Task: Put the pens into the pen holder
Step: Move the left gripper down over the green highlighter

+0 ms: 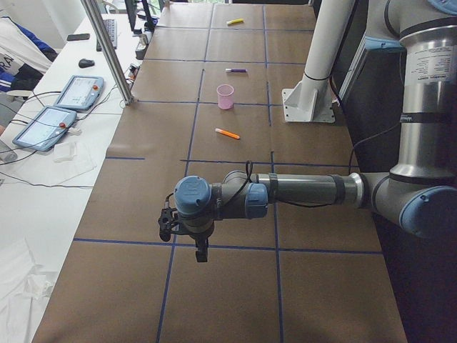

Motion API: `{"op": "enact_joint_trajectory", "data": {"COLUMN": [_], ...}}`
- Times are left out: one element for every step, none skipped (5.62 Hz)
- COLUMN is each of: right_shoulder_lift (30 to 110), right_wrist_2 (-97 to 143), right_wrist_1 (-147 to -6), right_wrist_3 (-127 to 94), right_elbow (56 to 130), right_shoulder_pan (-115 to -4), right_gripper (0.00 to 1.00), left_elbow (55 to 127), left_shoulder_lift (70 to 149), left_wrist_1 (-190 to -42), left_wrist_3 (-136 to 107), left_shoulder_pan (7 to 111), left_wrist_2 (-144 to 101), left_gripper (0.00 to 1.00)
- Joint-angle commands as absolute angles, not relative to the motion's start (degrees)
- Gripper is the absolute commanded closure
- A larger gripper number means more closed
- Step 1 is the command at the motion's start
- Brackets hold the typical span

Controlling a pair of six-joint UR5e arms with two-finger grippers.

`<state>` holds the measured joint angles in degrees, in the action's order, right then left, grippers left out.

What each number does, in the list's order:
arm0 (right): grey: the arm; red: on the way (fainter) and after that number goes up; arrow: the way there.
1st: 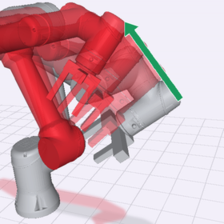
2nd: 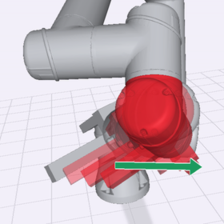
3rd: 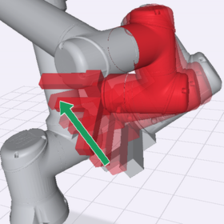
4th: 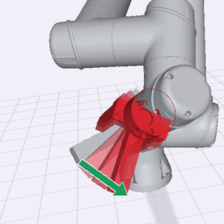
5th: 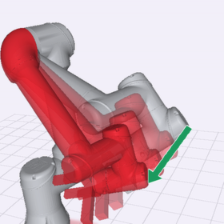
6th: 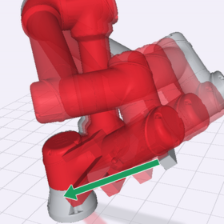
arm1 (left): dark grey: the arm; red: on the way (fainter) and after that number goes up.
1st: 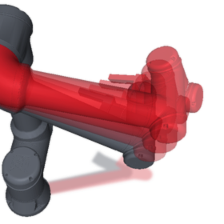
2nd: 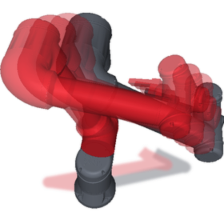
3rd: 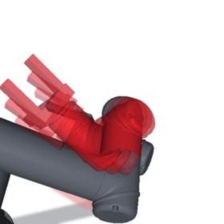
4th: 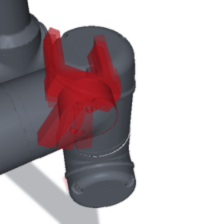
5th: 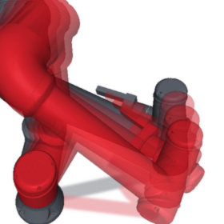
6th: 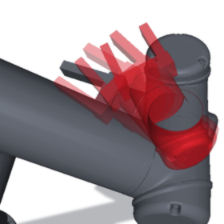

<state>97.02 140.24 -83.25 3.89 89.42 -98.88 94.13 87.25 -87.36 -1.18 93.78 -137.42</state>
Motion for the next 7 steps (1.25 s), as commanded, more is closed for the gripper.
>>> {"op": "enact_joint_trajectory", "data": {"right_shoulder_lift": [97.03,96.68,95.2,95.27,95.53,95.62,95.36], "right_wrist_2": [140.27,140.27,140.45,140.36,140.36,140.36,140.54], "right_wrist_1": [-82.71,-82.71,-82.71,-82.71,-81.83,-81.48,-81.39], "right_wrist_3": [3.78,3.87,3.78,3.87,3.78,3.78,3.78], "right_elbow": [89.21,89.47,89.82,89.04,88.95,88.77,88.86], "right_shoulder_pan": [-98.79,-98.18,-98.17,-98.17,-98.17,-97.91,-97.82], "right_gripper": [0.0,0.0,0.0,0.0,0.0,0.0,0.0], "left_elbow": [97.63,99.3,99.4,99.67,99.67,98.36,96.78], "left_shoulder_lift": [87.89,88.15,90.5,94.01,94.39,94.57,94.83], "left_wrist_1": [-87.62,-90.32,-90.79,-93.23,-98.21,-103.66,-109.19], "left_wrist_3": [-1.32,-1.67,-9.15,-19.32,-25.43,-31.06,-39.47], "left_shoulder_pan": [92.73,86.63,81.44,76.17,72.72,67.03,60.53], "left_wrist_2": [-137.37,-137.29,-137.2,-136.85,-136.76,-134.15,-124.72], "left_gripper": [0.0,0.0,0.0,0.0,0.0,0.0,0.0]}}
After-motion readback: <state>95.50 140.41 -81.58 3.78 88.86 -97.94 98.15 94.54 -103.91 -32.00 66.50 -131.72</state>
